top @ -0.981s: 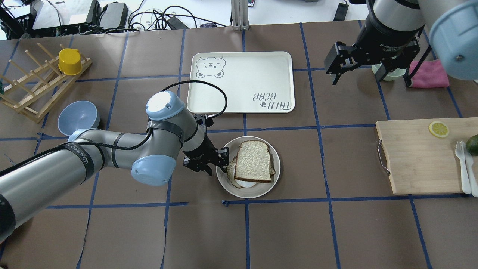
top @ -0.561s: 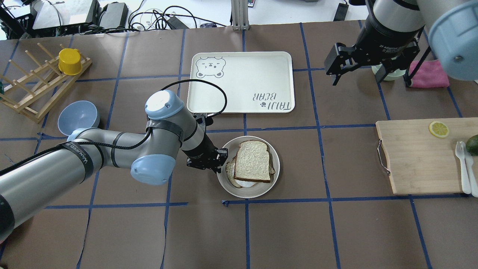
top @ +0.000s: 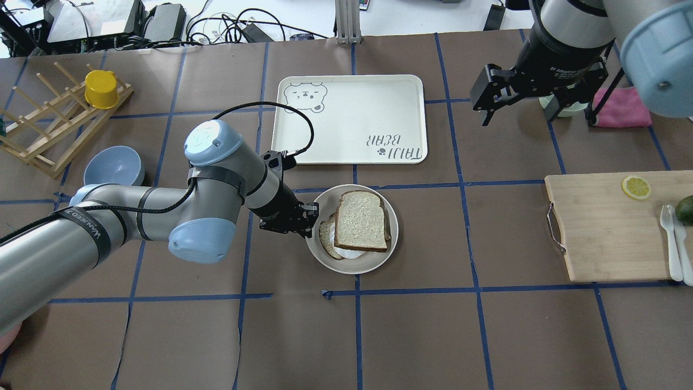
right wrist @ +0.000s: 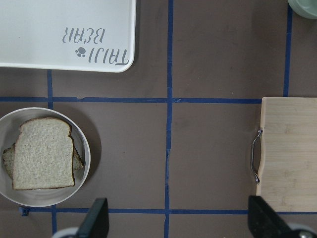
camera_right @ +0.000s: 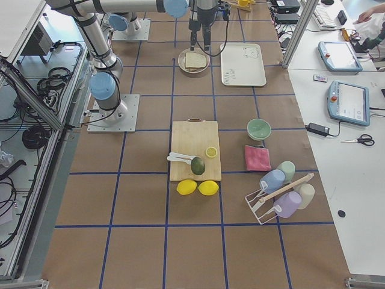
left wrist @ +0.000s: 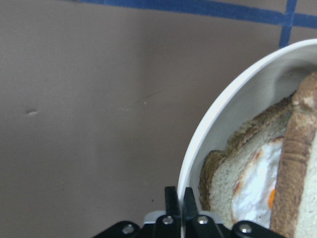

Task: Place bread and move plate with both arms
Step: 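Slide the plate with the left gripper onto the cream bear tray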

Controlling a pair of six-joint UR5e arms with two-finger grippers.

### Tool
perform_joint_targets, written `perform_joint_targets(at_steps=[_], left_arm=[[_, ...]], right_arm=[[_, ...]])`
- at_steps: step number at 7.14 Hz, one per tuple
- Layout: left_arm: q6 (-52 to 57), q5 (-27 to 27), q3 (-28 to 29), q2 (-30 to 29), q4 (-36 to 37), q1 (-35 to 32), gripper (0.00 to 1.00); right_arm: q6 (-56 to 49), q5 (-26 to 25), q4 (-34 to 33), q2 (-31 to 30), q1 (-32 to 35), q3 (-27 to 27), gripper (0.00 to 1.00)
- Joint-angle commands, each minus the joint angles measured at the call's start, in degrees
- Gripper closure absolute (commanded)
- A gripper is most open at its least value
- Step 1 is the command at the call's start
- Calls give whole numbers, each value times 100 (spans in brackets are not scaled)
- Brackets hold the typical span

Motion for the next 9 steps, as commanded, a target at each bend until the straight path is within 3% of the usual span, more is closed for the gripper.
perform_joint_targets(at_steps=[1, 2, 4, 7, 9], left_arm=[[50, -782, 75, 19, 0, 425, 100], [58, -882, 380, -173, -17, 497, 100], [67, -786, 1809, -857, -777, 497, 100], [111, -505, 3445, -1972, -975, 497, 100], [15, -505, 4125, -2633, -1072, 480, 100]], right_arm=[[-5, 0, 12, 0, 0, -4, 0], [-5, 0, 29, 0, -9, -4, 0], [4, -35, 29, -17, -9, 5, 0], [-5, -44, 12, -9, -9, -4, 0], [-5, -44, 20, -9, -9, 5, 0]])
